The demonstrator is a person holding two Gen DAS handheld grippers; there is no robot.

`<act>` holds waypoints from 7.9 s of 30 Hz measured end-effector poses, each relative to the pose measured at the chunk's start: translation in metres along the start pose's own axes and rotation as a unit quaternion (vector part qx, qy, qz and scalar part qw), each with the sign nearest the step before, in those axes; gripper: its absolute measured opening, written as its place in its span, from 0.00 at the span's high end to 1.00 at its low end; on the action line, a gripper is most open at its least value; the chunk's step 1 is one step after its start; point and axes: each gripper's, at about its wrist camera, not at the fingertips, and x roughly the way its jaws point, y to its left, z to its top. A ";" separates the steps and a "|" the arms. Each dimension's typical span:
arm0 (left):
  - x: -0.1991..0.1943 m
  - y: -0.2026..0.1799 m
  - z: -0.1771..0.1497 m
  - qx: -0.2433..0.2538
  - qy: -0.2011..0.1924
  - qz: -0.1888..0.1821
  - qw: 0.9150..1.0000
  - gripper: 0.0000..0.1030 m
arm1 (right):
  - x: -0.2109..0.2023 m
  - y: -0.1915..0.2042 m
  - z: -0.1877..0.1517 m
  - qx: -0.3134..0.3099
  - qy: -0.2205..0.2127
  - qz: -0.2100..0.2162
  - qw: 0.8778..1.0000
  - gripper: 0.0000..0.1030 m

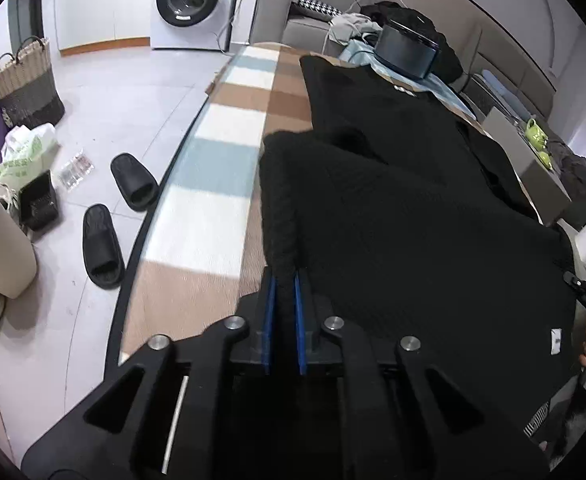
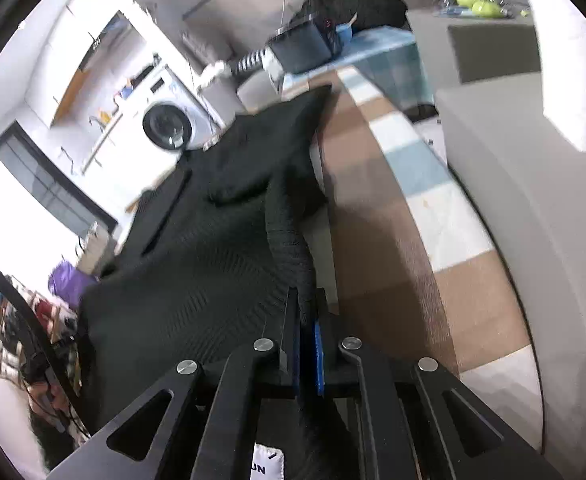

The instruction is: Fold small clothes

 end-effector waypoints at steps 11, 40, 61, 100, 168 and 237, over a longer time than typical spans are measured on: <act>0.028 0.000 0.019 -0.022 -0.001 -0.009 1.000 0.95 | 0.020 0.005 0.005 -0.013 0.011 0.020 1.000 0.90; -0.065 0.000 0.041 -0.022 -0.127 -0.075 0.989 0.96 | -0.060 0.016 0.028 -0.002 -0.132 0.087 0.987 0.96; 0.066 0.009 0.082 -0.078 0.002 -0.041 0.996 0.43 | 0.035 -0.030 0.067 0.082 -0.017 -0.027 0.996 0.49; -0.012 -0.002 0.000 -0.019 -0.011 -0.008 1.000 0.49 | 0.018 -0.001 0.034 -0.011 0.014 -0.019 1.000 0.51; -0.005 0.010 0.020 -0.080 -0.015 -0.039 0.996 0.61 | 0.007 -0.022 0.010 0.024 0.013 0.003 1.000 0.62; -0.060 -0.040 -0.047 -0.023 0.004 -0.061 0.998 0.35 | 0.014 0.022 -0.061 0.106 0.005 0.107 0.989 0.96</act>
